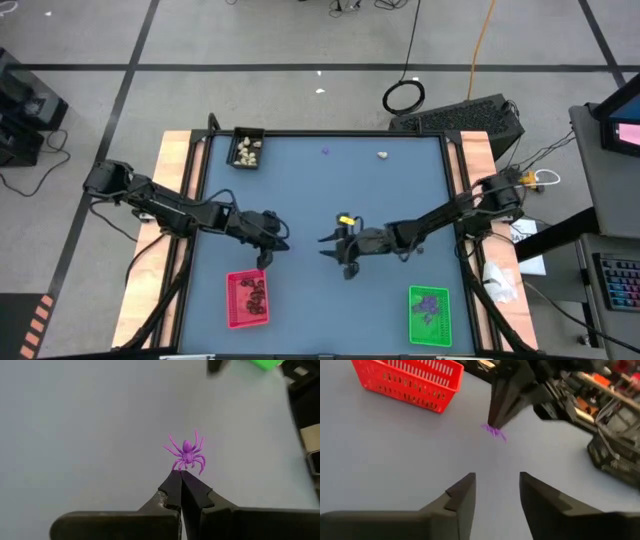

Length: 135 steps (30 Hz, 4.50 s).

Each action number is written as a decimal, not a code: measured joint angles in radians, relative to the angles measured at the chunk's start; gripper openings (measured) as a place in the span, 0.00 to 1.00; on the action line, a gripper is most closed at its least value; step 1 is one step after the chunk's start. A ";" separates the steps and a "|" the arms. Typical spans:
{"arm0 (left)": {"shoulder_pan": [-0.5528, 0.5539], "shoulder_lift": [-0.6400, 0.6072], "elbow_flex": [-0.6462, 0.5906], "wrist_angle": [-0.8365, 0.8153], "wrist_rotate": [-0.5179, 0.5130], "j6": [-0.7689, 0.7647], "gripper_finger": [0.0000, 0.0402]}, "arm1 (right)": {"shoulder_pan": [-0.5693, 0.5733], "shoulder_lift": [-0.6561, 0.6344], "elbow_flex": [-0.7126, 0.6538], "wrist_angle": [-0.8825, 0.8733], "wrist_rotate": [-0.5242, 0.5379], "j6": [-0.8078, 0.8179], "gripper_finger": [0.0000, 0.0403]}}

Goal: Sort Halloween decoration
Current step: Put the violet spider toy into the green bin, then put the black skull toy into the red bin

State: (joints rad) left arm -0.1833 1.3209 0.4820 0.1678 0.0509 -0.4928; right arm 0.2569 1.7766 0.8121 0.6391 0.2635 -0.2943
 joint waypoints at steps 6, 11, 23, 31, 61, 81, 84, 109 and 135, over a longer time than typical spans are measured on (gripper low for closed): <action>0.000 0.000 0.000 0.013 0.007 -0.026 0.00 | 0.000 0.113 0.217 -0.164 0.069 -0.146 0.40; 0.000 0.000 0.000 0.012 0.022 -0.026 0.00 | 0.000 0.188 0.364 -0.286 0.119 -0.285 0.40; 0.000 -0.001 0.001 0.020 0.035 -0.017 0.00 | 0.000 0.237 0.456 -0.381 0.117 -0.458 0.39; 0.006 -0.001 0.001 0.061 0.055 -0.023 0.00 | 0.000 0.237 0.456 -0.368 0.047 -0.479 0.34; 0.024 -0.001 0.000 0.182 0.089 0.065 0.00 | 0.030 0.180 0.456 -0.421 0.058 -0.329 0.01; 0.027 -0.001 0.008 0.305 0.007 0.347 0.30 | 0.169 0.042 0.455 -0.907 0.020 0.180 0.01; 0.027 -0.001 0.011 0.339 -0.024 0.401 0.32 | 0.202 -0.019 0.455 -1.043 -0.048 0.361 0.01; 0.032 -0.001 0.011 0.478 -0.060 0.475 0.32 | 0.606 -0.228 0.213 -1.428 -0.454 1.762 0.01; 0.021 -0.024 -0.004 0.453 -0.071 0.607 0.32 | 0.436 -0.386 0.311 -1.888 -0.300 1.741 0.30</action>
State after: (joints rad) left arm -0.1625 1.2968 0.4782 0.6209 -0.0202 0.1139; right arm 0.6930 1.3908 1.1228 -1.2492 -0.0365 1.4467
